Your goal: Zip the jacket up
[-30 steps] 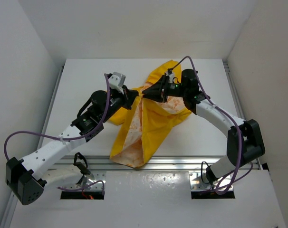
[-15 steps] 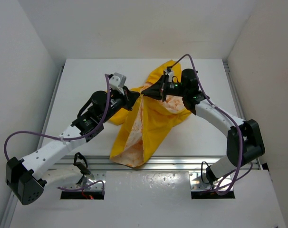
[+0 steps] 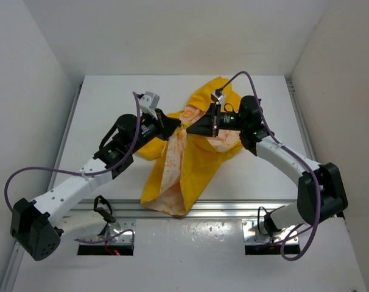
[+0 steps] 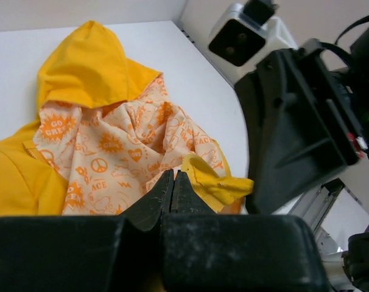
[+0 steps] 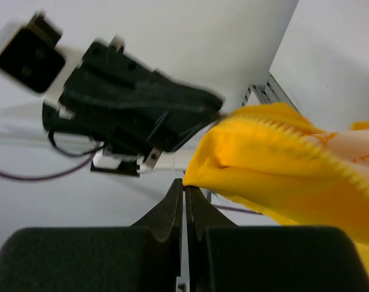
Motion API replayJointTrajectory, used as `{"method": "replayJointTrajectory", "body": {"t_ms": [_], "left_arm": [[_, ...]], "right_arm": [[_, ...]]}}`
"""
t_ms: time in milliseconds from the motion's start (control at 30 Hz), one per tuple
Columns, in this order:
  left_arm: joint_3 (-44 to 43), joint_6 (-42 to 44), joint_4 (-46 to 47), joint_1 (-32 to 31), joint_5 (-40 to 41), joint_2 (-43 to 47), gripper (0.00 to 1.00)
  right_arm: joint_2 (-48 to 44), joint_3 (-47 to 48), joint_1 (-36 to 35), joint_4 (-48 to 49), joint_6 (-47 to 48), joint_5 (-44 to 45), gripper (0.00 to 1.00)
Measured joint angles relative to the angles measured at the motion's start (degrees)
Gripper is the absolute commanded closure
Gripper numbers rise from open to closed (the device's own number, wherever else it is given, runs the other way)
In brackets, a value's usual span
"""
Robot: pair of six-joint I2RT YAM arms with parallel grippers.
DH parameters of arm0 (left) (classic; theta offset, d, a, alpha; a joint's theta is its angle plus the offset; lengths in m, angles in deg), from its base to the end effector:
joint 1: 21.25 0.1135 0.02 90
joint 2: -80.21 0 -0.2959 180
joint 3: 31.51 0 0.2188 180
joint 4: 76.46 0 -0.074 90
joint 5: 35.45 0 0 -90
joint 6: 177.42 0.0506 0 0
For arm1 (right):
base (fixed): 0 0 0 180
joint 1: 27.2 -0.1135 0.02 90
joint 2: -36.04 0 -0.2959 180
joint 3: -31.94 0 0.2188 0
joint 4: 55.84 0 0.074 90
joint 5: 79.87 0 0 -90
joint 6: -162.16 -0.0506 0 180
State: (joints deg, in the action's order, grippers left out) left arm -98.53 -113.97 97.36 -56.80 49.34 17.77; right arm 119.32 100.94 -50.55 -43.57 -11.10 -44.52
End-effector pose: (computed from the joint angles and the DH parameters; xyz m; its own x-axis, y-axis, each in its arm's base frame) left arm 0.1808 -0.1349 0.3898 -0.3121 -0.3241 -0.8931 0.5739 0.6848 -0.4491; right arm 0.2596 0.1570 0.3498 -0.9747 0.2050 -0.0889 -0.0828 0.0382 0.9958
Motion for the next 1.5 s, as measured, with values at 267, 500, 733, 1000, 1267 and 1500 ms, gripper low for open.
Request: {"method": "replayJointTrajectory", "body": {"t_ms": [267,500,733,1000,1267,1500], "left_arm": [[3.06,-4.26,4.48,4.28,-5.62,-3.87,1.0],[3.69,-6.36,6.86,4.42,-6.32,-4.22,1.0],[3.21,-8.11,6.12,4.42,-3.96,-4.22,1.0],[1.77,-8.66,5.57,4.44,-2.69,-4.22,1.0],[1.77,-8.9,5.18,4.44,-2.43,-4.2,1.0],[1.77,-8.96,4.87,4.44,-2.43,-3.76,1.0]], "right_arm": [[-4.17,-0.15,0.55,-0.39,4.15,-8.52,1.0],[-5.29,-0.48,1.6,-2.01,6.05,-7.98,0.53],[-10.14,0.15,-7.02,-23.02,22.82,6.67,0.45],[-9.38,4.48,-12.02,-36.46,30.75,26.05,0.5],[-6.34,4.48,-10.54,-31.32,26.75,29.53,0.42],[-4.83,4.48,-10.58,-25.55,23.93,28.46,0.42]]}}
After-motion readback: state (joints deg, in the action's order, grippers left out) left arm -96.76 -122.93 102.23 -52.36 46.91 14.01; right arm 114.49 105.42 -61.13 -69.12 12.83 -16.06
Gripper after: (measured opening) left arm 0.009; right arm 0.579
